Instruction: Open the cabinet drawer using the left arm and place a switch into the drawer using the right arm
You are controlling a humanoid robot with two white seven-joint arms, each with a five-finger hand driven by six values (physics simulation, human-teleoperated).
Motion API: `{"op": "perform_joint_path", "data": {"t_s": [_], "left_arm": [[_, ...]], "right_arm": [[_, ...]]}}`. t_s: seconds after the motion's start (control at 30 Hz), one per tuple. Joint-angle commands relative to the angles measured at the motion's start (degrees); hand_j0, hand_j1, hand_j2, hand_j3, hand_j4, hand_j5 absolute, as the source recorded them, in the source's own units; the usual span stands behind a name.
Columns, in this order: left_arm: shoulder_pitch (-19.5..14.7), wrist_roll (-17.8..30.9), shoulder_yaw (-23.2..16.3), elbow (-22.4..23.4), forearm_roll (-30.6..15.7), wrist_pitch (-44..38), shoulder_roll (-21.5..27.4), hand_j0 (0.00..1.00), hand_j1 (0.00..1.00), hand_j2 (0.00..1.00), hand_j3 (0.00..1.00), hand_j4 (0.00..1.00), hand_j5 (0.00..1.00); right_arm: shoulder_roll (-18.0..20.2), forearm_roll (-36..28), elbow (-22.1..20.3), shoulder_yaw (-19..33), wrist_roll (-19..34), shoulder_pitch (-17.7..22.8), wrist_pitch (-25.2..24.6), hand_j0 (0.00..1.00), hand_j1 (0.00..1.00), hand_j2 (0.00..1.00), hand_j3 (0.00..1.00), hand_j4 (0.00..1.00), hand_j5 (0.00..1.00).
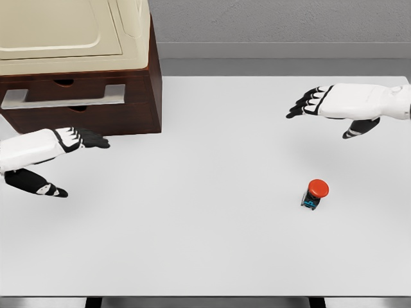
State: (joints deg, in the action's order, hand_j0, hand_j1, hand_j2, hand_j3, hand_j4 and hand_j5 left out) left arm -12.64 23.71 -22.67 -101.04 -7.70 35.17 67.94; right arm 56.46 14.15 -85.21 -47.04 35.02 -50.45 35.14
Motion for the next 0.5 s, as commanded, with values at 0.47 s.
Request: {"op": "perform_joint_path", "data": {"t_s": [0.47], "left_arm": [[-25.4, 11.3, -16.2, 0.9, -27.4, -34.9, 0.2, 1.00, 1.00, 1.00, 1.00, 1.00, 1.00]], "right_arm": [[3.7, 2.1, -0.7, -1.6, 0.0, 3.8, -0.1, 1.00, 1.00, 1.00, 1.00, 1.00, 1.00]]}}
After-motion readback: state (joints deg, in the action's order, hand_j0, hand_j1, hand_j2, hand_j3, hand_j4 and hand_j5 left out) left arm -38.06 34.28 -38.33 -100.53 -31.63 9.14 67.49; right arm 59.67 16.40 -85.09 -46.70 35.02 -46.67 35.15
